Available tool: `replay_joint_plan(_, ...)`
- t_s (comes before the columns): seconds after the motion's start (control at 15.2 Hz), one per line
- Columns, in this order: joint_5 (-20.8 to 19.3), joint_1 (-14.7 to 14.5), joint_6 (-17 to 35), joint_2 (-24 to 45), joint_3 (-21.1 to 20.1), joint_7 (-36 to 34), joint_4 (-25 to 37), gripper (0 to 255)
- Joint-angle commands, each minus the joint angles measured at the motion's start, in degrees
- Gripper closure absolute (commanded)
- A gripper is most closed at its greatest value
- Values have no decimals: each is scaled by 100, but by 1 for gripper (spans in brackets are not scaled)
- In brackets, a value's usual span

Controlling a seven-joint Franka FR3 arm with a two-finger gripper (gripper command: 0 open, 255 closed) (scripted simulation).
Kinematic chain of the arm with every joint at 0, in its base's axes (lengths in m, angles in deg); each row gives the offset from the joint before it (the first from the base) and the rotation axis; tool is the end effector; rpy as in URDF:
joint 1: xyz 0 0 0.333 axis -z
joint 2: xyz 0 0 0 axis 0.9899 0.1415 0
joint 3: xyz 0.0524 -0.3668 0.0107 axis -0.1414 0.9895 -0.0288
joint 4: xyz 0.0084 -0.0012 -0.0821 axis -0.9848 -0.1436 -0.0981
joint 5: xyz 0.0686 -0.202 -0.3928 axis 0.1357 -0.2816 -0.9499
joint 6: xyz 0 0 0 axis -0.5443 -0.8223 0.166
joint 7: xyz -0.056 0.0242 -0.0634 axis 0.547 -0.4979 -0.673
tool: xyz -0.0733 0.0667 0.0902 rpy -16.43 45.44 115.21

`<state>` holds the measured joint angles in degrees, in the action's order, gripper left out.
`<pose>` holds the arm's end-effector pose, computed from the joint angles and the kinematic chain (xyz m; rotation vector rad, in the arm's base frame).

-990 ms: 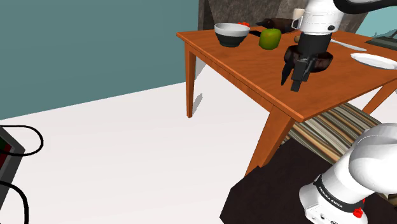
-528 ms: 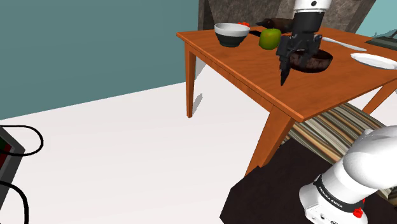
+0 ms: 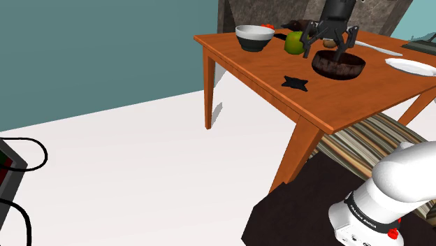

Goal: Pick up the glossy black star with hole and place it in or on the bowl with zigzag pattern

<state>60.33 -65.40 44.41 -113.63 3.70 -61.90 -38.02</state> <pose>0.4052 -0.0745 0.6616 -2.7544 1.1883 0.3306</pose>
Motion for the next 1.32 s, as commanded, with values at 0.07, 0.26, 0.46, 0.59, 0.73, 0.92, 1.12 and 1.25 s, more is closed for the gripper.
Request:
replay_joint_plan(0.07, 17, 5, 197, -89, -21, -26, -284, 0)
replay_joint_plan(0.26, 29, -1, 378, -184, -44, -20, -559, 0)
replay_joint_plan(0.46, 30, -1, 378, -183, -44, -20, -558, 0)
replay_joint_plan(0.59, 30, -1, 378, -183, -44, -20, -558, 0)
replay_joint_plan(0.73, 30, -1, 377, -183, -44, -20, -556, 0)
replay_joint_plan(0.92, 30, -1, 377, -183, -44, -20, -556, 255)
replay_joint_plan(1.12, 30, -1, 377, -183, -44, -20, -556, 255)
replay_joint_plan(1.25, 30, -1, 377, -183, -44, -20, -556, 255)
